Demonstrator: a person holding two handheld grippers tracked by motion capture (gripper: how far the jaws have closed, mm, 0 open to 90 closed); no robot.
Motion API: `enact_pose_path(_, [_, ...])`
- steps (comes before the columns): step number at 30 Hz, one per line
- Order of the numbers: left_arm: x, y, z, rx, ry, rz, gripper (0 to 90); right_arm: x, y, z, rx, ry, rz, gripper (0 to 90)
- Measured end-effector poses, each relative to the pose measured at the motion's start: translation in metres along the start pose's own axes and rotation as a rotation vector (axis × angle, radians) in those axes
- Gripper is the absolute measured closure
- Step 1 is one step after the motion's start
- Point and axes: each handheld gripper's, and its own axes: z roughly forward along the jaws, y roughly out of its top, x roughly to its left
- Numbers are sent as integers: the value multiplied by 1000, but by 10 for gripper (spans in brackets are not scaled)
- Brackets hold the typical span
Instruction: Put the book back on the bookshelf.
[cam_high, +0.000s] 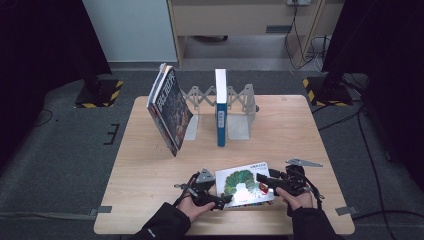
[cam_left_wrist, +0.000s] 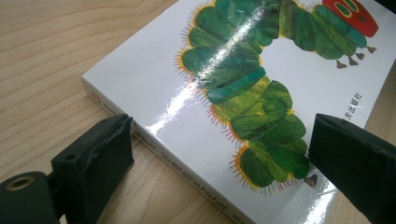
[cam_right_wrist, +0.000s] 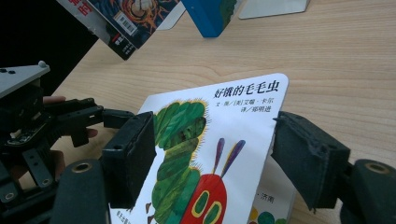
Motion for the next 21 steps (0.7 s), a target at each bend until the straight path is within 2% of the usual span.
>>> enact_pose_path(5, [-1,0,0,2,0,4,46,1,-1,2,25,-26,-27,289])
enact_pose_path(10, [0,0,0,3,-2,4,42,1,-1,1,21,-18,-8,294])
enact_pose_path(13, [0,0,0,3,-3,3,41,1,-1,0,13,-8,21,298])
enact_pose_path(18, [0,0,0,4,-6,3,40,2,-1,-1,15,-10,18,298])
enact_pose_path(21, [0,0,0,5,-6,4,38,1,-1,-2,20,-3,37,297])
